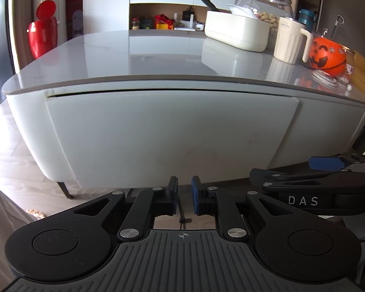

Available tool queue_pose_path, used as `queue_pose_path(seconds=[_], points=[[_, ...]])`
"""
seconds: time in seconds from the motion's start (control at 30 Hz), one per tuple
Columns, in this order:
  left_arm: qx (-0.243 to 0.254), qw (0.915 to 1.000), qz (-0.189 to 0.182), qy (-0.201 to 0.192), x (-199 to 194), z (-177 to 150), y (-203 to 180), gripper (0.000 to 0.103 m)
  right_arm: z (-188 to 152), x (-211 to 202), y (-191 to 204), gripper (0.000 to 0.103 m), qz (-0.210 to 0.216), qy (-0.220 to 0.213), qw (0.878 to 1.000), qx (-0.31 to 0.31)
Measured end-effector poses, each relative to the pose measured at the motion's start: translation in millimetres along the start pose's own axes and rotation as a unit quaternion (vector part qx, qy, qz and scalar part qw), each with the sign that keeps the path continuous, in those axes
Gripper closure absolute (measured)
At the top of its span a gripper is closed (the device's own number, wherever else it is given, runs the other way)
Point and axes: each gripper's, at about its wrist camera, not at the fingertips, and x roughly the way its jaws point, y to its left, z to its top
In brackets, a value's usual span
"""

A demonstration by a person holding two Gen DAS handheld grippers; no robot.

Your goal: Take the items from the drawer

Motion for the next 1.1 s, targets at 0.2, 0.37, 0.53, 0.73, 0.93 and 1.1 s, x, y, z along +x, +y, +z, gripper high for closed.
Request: queue_pose_path(seconds=[0.2, 0.37, 0.53, 0.73, 0.93, 1.1], points=[[0.003, 1.0, 0.001, 0.001, 0.8, -0.6, -1.9, 0.088, 0.6, 1.0, -0.2, 0.0, -0.003, 0.0, 1.0, 0.001], [0.003, 1.0, 0.002, 0.001, 0.8, -0.8, -2.0, 0.088, 0.7, 1.0, -1.2, 0.0, -0.002, 0.0, 1.0, 0.002], [0.001, 1.0, 0.003, 0.001, 0.9, -0.9, -2.0, 0.088, 0.3, 1.0, -1.0, 0.0, -0.003, 0.0, 1.0, 0.003], [0.001, 1.0, 0.003, 0.002, 1.3, -2.0, -1.7, 0.088, 0.0, 0.6, -0.4, 0.0, -0.004, 0.0, 1.0, 0.001], [0.003, 1.0, 0.004, 0.003, 1.5, -3.3, -1.1, 0.088, 0.0, 0.6, 0.1, 0.0, -0.005, 0.0, 1.0, 0.002], [0.003, 1.0, 0.004, 0.004, 1.4, -3.6, -1.0, 0.088, 0.0, 0.5, 0.1, 0.0, -0.005, 0.0, 1.0, 0.002]])
